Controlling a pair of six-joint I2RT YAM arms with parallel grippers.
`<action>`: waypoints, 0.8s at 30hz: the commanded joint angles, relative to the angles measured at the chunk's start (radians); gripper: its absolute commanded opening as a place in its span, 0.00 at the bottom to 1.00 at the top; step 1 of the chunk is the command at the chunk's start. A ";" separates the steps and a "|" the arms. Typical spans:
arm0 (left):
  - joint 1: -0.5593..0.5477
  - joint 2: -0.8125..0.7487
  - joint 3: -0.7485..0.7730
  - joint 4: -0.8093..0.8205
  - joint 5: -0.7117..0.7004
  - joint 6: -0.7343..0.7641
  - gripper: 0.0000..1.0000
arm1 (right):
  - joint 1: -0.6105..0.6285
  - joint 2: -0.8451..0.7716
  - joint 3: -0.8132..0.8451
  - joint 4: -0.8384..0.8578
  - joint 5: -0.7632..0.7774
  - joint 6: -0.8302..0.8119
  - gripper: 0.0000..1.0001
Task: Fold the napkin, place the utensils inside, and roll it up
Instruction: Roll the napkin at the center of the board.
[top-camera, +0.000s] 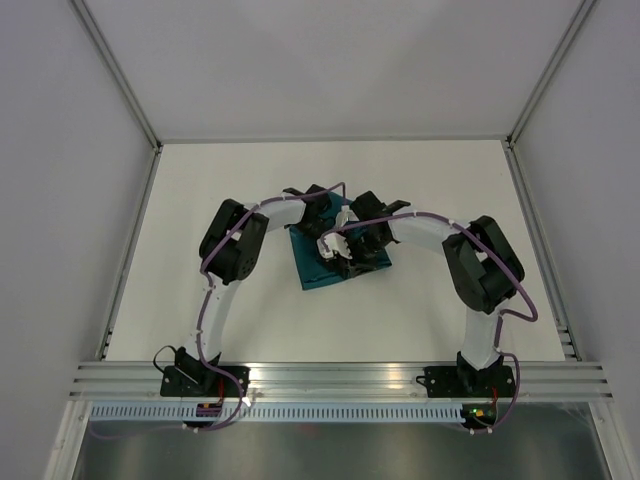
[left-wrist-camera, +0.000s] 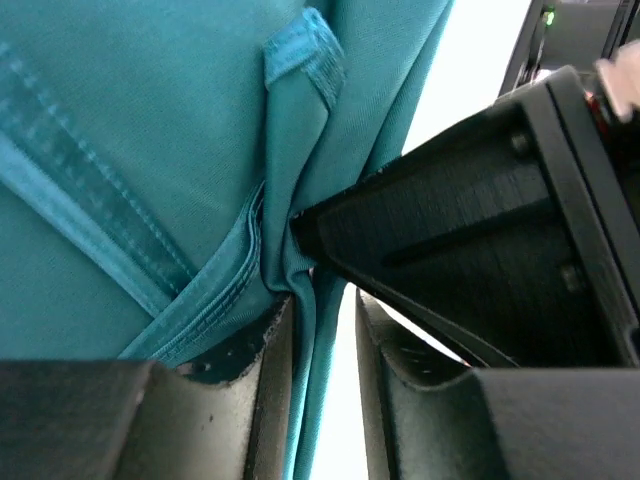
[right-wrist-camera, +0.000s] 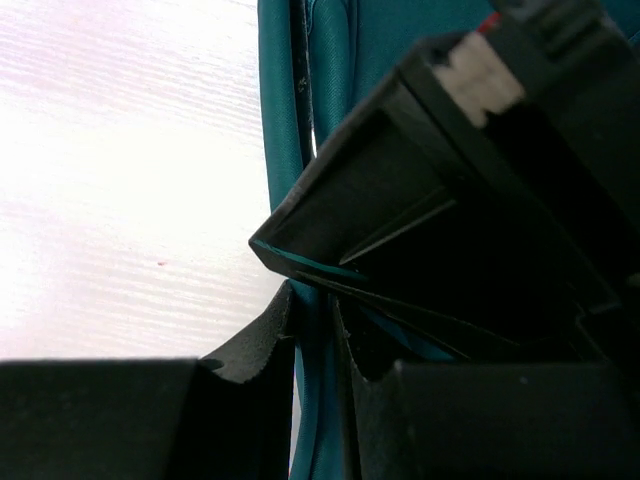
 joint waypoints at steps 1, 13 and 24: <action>0.011 -0.074 -0.061 0.219 0.023 -0.149 0.36 | -0.032 0.055 0.083 -0.137 -0.070 -0.053 0.10; 0.137 -0.298 -0.334 0.842 -0.158 -0.701 0.40 | -0.098 0.250 0.339 -0.482 -0.174 -0.164 0.08; 0.137 -0.755 -0.733 1.178 -0.722 -0.723 0.39 | -0.167 0.522 0.647 -0.815 -0.249 -0.215 0.08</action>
